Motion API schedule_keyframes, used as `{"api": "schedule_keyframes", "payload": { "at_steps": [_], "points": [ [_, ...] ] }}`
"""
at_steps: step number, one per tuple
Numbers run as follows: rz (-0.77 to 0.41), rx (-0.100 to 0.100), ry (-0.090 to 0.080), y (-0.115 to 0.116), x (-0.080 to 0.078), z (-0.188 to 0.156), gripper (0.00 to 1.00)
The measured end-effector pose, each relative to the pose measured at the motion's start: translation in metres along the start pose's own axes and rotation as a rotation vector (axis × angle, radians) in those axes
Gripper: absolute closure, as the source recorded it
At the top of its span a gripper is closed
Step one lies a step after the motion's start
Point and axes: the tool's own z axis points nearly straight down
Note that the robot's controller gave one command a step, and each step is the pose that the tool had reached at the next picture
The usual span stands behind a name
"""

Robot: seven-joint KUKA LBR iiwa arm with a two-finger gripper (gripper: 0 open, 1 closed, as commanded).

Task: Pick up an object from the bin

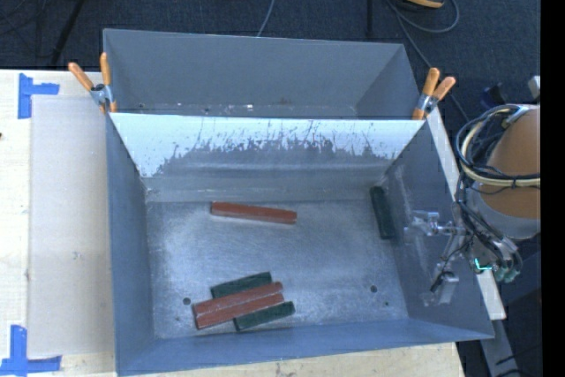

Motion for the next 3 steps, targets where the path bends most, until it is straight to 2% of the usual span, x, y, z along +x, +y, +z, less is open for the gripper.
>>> {"api": "schedule_keyframes", "payload": {
  "at_steps": [1, 2, 3],
  "points": [
    [0.076, -0.001, -0.004, 0.045, -0.06, 0.107, 0.0],
    [0.11, -0.001, -0.018, 0.128, -0.136, 0.072, 0.0],
    [0.064, -0.001, -0.008, 0.198, -0.14, 0.104, 0.0]
  ]
}}
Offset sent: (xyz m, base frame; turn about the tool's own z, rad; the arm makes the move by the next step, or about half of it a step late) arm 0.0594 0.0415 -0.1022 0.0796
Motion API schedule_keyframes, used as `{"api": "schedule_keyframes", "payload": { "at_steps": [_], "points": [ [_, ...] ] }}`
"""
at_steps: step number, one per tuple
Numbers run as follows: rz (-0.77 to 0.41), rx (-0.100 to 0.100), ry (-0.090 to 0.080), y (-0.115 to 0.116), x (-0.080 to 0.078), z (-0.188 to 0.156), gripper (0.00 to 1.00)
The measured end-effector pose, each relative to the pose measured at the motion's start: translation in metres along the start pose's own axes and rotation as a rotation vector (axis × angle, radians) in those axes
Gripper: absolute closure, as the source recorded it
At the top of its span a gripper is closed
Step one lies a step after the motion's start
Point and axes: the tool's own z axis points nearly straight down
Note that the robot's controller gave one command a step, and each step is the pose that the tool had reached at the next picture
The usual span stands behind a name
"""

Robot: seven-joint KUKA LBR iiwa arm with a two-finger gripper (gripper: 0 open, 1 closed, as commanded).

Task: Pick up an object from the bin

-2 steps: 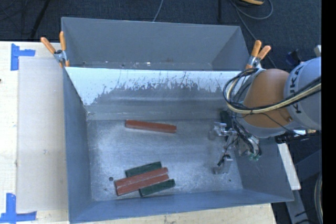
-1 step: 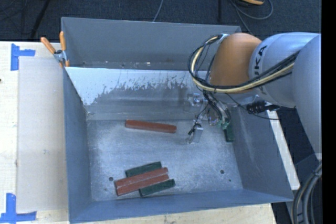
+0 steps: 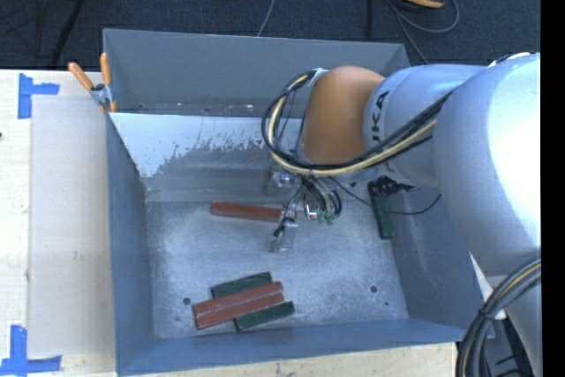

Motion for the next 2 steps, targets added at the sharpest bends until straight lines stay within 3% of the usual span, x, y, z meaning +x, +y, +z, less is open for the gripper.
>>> {"api": "schedule_keyframes", "payload": {
  "at_steps": [1, 2],
  "points": [
    [0.002, 0.004, -0.002, -0.005, -0.001, -0.002, 1.0],
    [-0.152, 0.004, -0.011, -0.015, 0.002, -0.141, 1.0]
  ]
}}
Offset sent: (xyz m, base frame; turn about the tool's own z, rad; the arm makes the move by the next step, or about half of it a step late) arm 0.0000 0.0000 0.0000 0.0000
